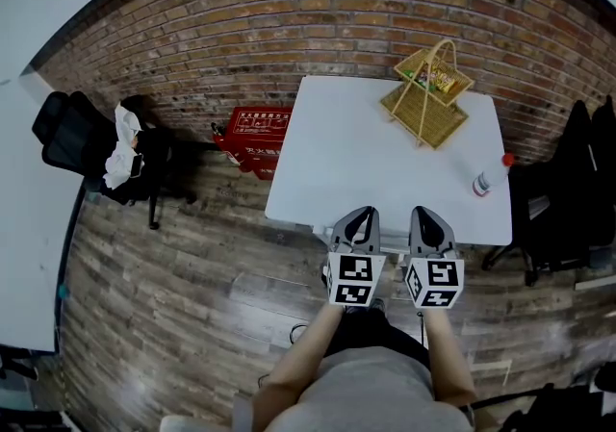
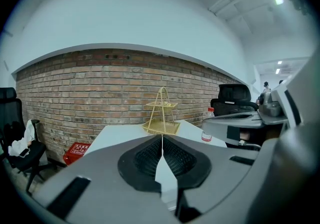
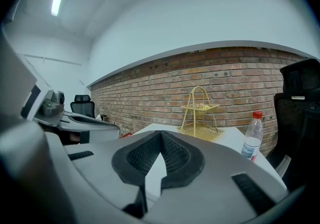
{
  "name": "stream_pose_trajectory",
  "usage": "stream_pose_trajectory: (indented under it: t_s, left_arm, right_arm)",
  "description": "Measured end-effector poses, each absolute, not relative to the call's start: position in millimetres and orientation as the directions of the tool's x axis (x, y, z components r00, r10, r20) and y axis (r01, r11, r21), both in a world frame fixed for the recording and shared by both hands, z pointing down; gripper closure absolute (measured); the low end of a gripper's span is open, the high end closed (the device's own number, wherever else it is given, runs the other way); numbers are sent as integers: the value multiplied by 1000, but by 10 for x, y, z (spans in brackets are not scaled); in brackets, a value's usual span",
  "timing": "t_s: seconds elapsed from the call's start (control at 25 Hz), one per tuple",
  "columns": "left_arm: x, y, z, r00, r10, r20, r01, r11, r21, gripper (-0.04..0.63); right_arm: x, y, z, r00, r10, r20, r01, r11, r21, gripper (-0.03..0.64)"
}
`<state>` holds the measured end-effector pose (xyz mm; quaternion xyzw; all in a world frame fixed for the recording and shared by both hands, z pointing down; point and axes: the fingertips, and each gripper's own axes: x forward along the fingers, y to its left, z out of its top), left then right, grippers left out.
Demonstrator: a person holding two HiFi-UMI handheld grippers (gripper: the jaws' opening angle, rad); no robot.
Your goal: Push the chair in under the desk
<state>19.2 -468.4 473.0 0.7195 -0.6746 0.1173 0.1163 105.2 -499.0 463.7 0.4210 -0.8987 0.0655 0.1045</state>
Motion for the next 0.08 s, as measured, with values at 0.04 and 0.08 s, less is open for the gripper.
stream_pose_trajectory:
  t_s: [0.04, 0.08]
  left_arm:
    - [194, -4686, 4739, 61, -943, 328, -998, -62, 9, 575]
    - [196, -4687, 4750, 60, -942, 330, -998, -61, 9, 575]
  right_arm:
    - [1055, -4996, 4632, -625, -742, 241, -769, 638, -30, 603]
    - [1058, -5001, 4627, -626, -742, 239, -768, 639, -29, 603]
